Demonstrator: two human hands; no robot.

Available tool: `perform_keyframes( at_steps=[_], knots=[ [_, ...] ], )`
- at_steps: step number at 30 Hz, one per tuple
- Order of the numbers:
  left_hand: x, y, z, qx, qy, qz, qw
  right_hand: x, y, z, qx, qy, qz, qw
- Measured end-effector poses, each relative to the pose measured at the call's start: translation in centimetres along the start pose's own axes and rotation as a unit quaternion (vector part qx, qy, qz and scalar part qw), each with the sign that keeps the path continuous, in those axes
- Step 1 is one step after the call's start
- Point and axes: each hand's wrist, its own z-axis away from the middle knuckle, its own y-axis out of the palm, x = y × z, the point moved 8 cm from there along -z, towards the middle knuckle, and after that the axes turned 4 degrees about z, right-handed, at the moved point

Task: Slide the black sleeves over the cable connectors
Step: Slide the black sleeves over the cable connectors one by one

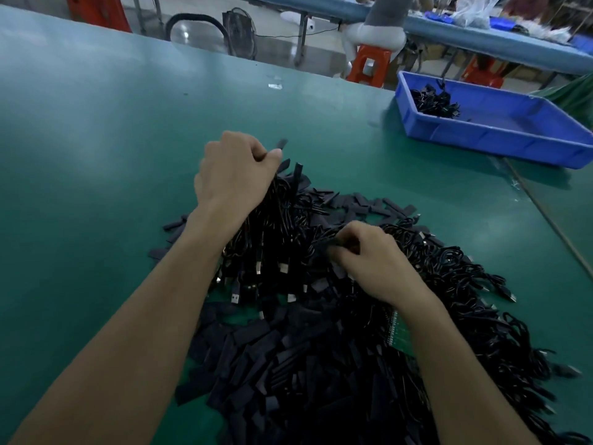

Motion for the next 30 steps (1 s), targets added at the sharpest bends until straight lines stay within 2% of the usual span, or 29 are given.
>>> perform_keyframes(
  at_steps=[3,5,8,11,13,14,17,19,25,30],
  knots=[
    [1.2,1.4,-0.4,0.036,-0.047,-0.004,0.998,-0.6,-1.4,0.5,-0.063,-0.005,-0.155,0.986],
    [1.0,1.3,-0.2,0.017,-0.041,0.026,0.999,-0.8,-2.2,0.8,-0.092,-0.009,-0.222,0.971],
    [-1.1,-0.2,1.1,-0.054,0.047,0.042,0.997,-0.9,-3.1,1.1,-0.109,-0.02,-0.304,0.946],
    [-5.1,-1.5,4.3,-0.113,0.201,0.052,0.972,-0.8,-3.5,1.3,-0.095,-0.034,-0.398,0.912],
    [-7.3,-0.8,6.8,-0.074,0.289,0.091,0.95,-0.4,-3.7,1.2,-0.084,-0.046,-0.448,0.889],
    [-7.7,0.0,7.5,-0.023,0.295,0.111,0.949,-0.2,-3.8,1.2,-0.079,-0.05,-0.468,0.879],
    [-7.0,3.8,8.5,0.172,0.201,0.157,0.951,0.2,-3.8,1.3,-0.058,-0.063,-0.514,0.854],
    [-6.1,5.7,9.1,0.252,0.141,0.207,0.935,0.2,-3.6,1.5,-0.046,-0.063,-0.525,0.848],
    [-4.6,7.1,10.1,0.274,0.03,0.39,0.879,0.1,-2.7,1.5,-0.011,-0.046,-0.53,0.847],
    [-4.5,6.8,10.0,0.308,0.006,0.405,0.861,0.4,-2.2,1.7,0.032,-0.057,-0.554,0.83]
  ],
)
